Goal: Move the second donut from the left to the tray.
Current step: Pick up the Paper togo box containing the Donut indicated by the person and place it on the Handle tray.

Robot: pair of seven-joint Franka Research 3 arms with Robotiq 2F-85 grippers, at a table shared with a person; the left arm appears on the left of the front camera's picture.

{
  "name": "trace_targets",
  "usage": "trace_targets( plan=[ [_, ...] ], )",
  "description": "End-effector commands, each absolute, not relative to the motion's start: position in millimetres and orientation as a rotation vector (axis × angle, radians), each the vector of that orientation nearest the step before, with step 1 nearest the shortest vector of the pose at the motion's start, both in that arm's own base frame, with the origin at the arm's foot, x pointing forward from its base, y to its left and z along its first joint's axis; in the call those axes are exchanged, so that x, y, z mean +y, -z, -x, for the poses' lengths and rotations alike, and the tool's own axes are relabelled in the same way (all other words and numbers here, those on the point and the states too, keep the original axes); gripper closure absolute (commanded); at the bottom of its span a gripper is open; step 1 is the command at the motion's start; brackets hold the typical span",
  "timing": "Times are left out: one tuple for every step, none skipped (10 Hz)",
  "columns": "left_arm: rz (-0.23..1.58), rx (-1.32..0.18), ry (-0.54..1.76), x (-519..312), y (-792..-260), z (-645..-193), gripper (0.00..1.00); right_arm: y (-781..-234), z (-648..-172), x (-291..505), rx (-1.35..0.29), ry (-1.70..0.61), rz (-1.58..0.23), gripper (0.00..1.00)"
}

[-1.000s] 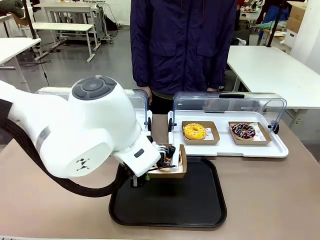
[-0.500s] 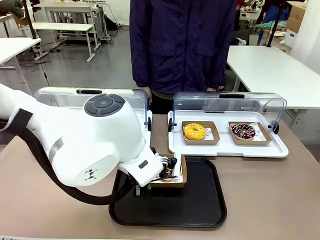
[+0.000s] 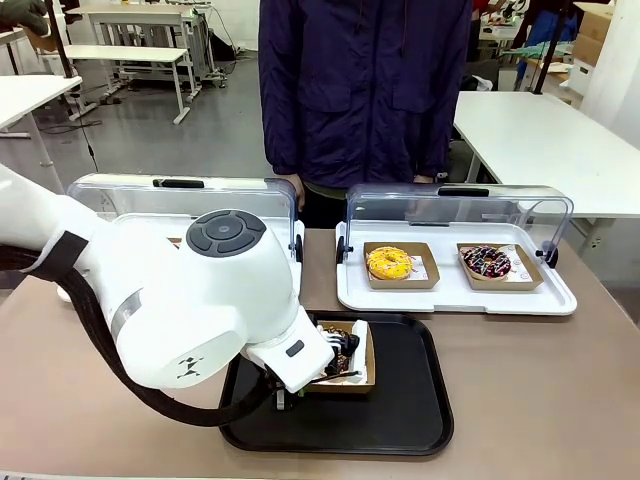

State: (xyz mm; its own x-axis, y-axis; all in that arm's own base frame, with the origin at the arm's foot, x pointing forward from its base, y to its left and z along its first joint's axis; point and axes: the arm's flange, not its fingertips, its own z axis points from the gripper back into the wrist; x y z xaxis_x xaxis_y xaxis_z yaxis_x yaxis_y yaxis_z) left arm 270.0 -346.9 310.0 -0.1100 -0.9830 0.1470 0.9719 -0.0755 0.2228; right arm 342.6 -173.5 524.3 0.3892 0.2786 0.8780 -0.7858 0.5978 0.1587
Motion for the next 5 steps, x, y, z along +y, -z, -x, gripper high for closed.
trace_targets(
  plan=[
    [-0.076, -0.317, 1.639, -325, -303, -251, 0.42, -525, -346, -173, -0.976, -0.749, -0.634, 0.0],
    [-0.072, -0.318, 1.63, -325, -308, -251, 0.42, -525, -346, -173, -0.976, -0.749, -0.634, 0.0],
    [-0.063, -0.321, 1.62, -323, -316, -251, 0.0, -525, -346, -173, -0.976, -0.749, -0.634, 0.0],
    [-0.052, -0.325, 1.609, -322, -327, -252, 0.37, -525, -346, -173, -0.976, -0.749, -0.634, 0.0],
    [-0.053, -0.321, 1.604, -323, -341, -250, 0.0, -525, -346, -173, -0.976, -0.749, -0.634, 0.0]
  ],
)
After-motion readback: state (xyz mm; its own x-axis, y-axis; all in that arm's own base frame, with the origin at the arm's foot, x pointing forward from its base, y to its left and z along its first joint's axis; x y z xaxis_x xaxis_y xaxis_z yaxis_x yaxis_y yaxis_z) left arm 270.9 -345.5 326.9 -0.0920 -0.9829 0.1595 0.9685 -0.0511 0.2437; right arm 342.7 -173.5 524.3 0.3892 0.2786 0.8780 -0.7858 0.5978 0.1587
